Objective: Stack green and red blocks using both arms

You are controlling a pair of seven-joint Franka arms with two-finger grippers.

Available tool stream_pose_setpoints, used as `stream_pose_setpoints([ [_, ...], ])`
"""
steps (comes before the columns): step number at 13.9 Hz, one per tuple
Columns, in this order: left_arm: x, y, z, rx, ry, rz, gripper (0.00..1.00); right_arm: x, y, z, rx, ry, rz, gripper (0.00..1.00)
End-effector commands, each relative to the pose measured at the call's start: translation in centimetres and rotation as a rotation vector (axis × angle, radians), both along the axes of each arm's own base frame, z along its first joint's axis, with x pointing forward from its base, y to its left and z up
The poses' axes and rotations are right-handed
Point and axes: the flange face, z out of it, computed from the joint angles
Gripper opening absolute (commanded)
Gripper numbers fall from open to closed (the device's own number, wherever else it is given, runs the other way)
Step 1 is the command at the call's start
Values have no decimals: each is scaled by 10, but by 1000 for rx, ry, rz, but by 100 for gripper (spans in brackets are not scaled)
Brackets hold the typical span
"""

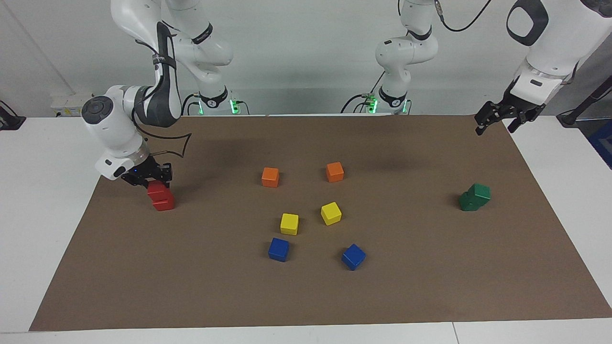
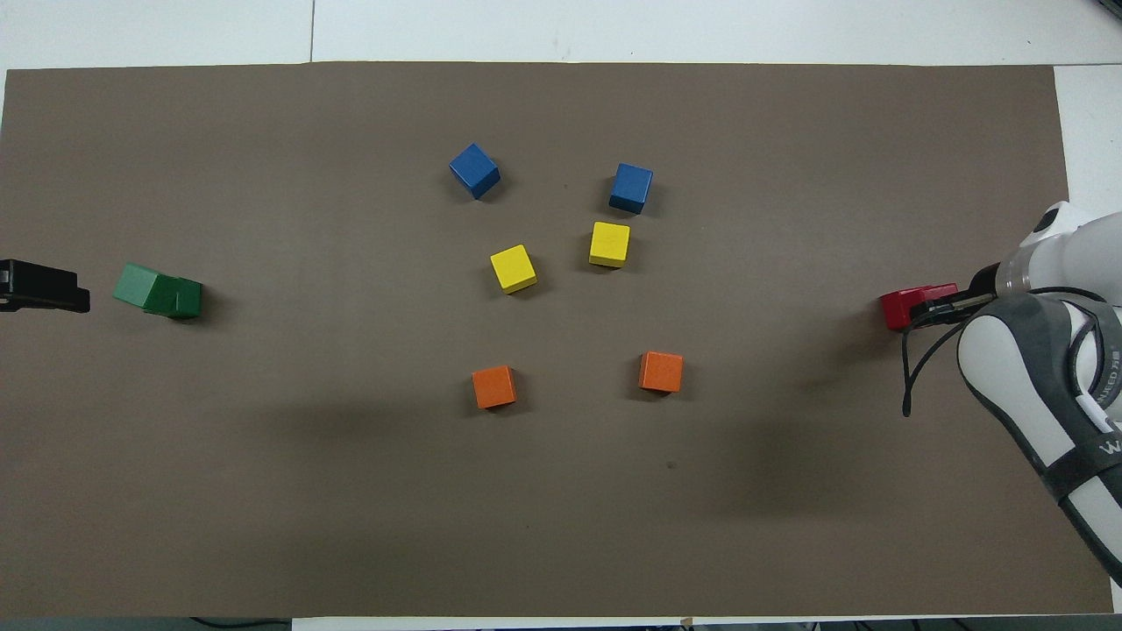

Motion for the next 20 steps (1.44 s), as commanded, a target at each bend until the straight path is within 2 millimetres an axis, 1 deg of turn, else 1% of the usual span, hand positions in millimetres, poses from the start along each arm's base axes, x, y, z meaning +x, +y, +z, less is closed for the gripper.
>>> stream_pose_setpoints([
  [1, -4, -21, 7, -3, 33, 17, 100, -1, -4, -1, -1, -20, -27, 0],
  [3, -5, -24, 6, -2, 53, 11, 100, -1, -3, -1, -1, -21, -26, 0],
  [4, -6, -33, 5, -2, 56, -6, 100, -1, -4, -1, -2, -21, -29, 0],
  [6, -7, -35, 4, -4, 70, -11, 100, 0, -3, -2, -2, -26, -32, 0],
  [8, -6, -38, 8, -3, 73, -17, 100, 1, -3, -6, -1, -22, -33, 0],
  [10, -7, -34, 7, -6, 81, -14, 100, 1, -3, -5, -1, -26, -33, 0],
  [14, -5, -33, 7, -35, 64, -10, 100, 0, -3, -9, -1, -20, -35, 0],
  [20, -3, -37, 4, -39, 56, -16, 100, 0, -2, -9, -1, -25, -34, 0],
])
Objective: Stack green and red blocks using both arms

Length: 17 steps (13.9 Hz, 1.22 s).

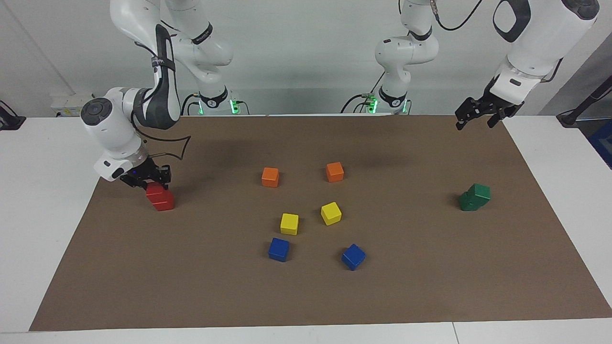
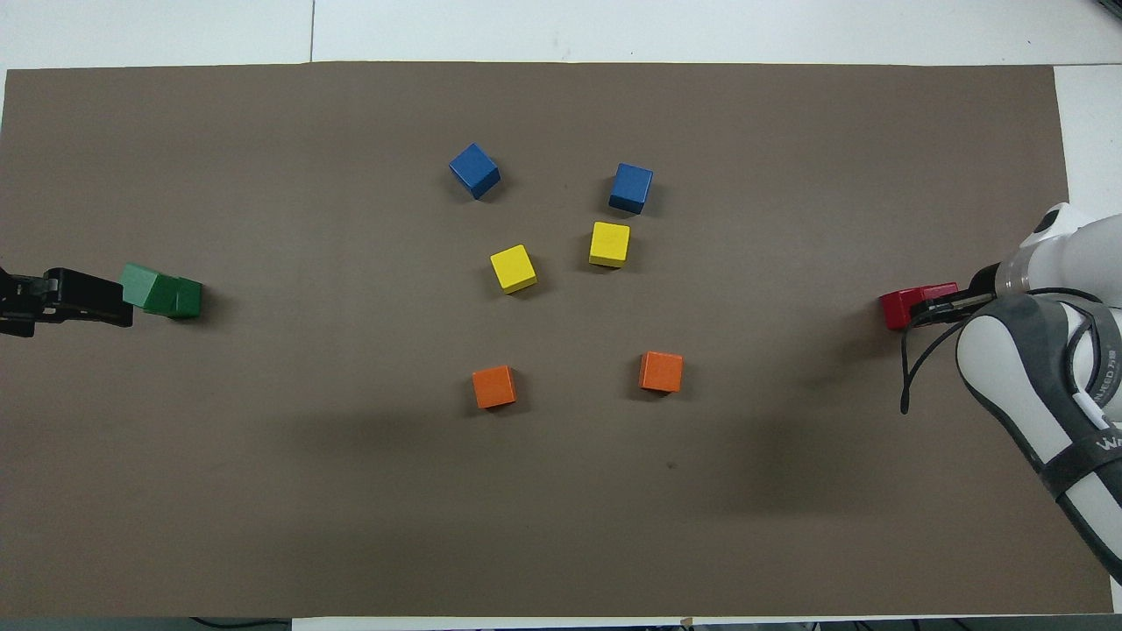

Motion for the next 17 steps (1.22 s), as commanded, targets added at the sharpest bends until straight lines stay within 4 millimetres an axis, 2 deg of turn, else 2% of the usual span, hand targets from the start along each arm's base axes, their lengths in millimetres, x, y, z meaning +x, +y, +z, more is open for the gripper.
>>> stream_pose_setpoints([
  [1, 3, -4, 3, -15, -7, -2, 100, -1, 0, -3, 0, -16, -25, 26],
  [2, 3, -5, 3, -19, -8, -4, 100, -1, 1, -3, 0, -16, -27, 82],
  [3, 4, -5, 3, -36, -10, 0, 100, -1, 0, -3, -1, -17, -42, 100],
  [7, 3, -6, 4, -47, -11, 1, 100, -1, 2, -3, 0, -12, -50, 100],
  [9, 1, -7, 5, -47, -11, -1, 100, -3, 5, 5, 12, 17, -56, 100],
  [11, 2, -7, 5, -47, -11, -1, 100, -4, 14, 37, 11, 40, -84, 100],
  [14, 2, -7, 5, -47, -11, -1, 100, -15, 54, 112, -5, -17, -92, 100],
  [17, 2, -7, 6, -47, -13, -1, 100, -27, 60, 175, -8, -32, -93, 100],
])
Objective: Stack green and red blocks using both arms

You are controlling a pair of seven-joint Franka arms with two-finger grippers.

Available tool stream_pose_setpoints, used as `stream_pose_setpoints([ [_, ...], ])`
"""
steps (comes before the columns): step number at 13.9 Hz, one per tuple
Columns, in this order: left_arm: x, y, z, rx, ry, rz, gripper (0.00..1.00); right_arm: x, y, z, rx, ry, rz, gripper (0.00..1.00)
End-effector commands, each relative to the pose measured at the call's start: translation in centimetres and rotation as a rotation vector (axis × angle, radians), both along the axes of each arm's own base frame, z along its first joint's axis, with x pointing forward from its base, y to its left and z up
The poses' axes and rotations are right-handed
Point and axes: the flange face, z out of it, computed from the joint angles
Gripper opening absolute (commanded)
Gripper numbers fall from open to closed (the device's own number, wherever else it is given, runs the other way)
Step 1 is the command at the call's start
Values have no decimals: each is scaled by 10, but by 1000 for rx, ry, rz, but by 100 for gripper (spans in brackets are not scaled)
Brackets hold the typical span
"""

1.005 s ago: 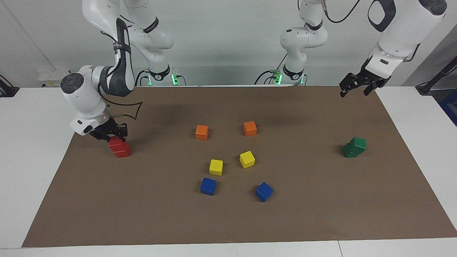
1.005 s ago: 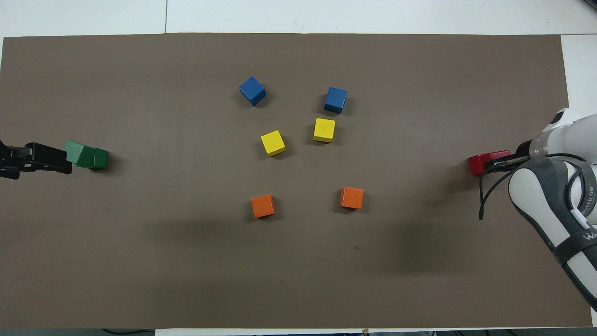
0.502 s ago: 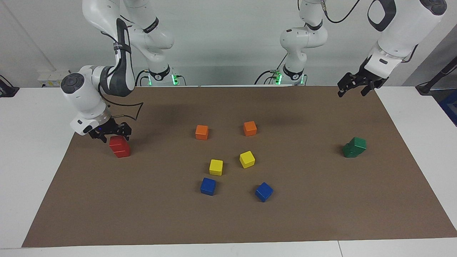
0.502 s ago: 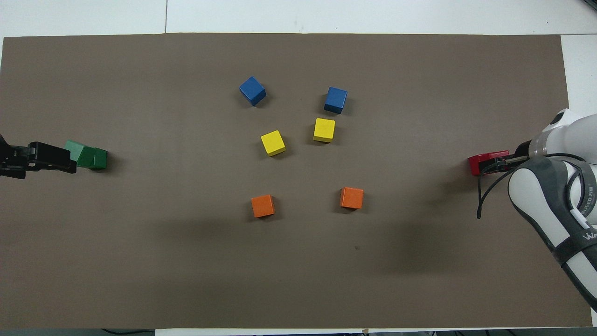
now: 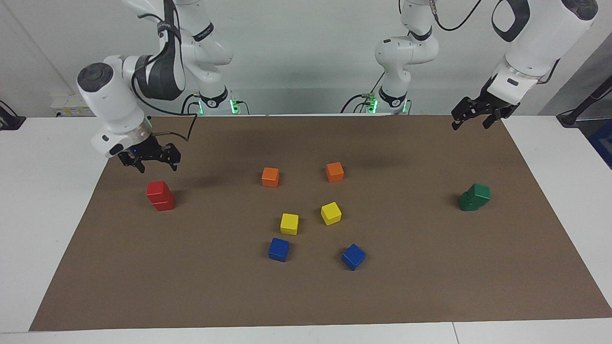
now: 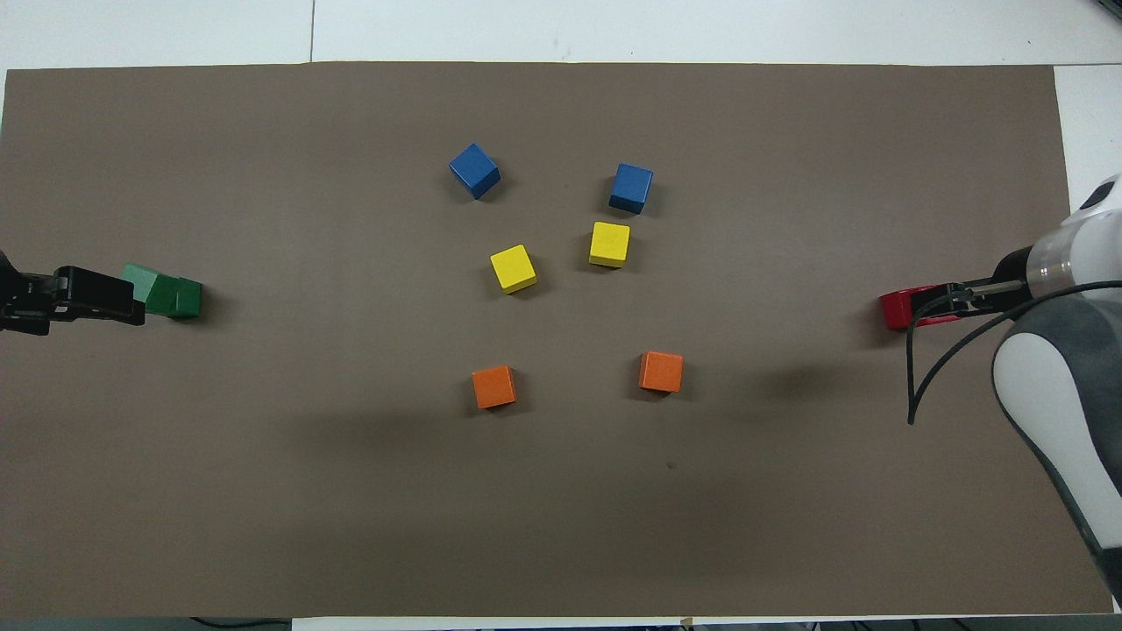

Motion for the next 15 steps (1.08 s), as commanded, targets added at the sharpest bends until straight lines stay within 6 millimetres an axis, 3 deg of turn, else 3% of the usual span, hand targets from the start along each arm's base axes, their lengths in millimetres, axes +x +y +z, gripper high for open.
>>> stream_pose_setpoints([
  [1, 2, 0, 5, -13, -10, 4, 100, -11, -3, 55, 9, 10, -22, 100],
  [2, 2, 0, 5, -13, -10, 4, 100, -10, -5, 70, 11, 19, -27, 100],
  [5, 2, -2, 5, -13, -10, 1, 100, -6, -14, 88, 14, 63, -48, 100],
  [15, 2, -3, 6, -11, -11, 1, 100, -6, -19, 90, 17, 88, -62, 100],
])
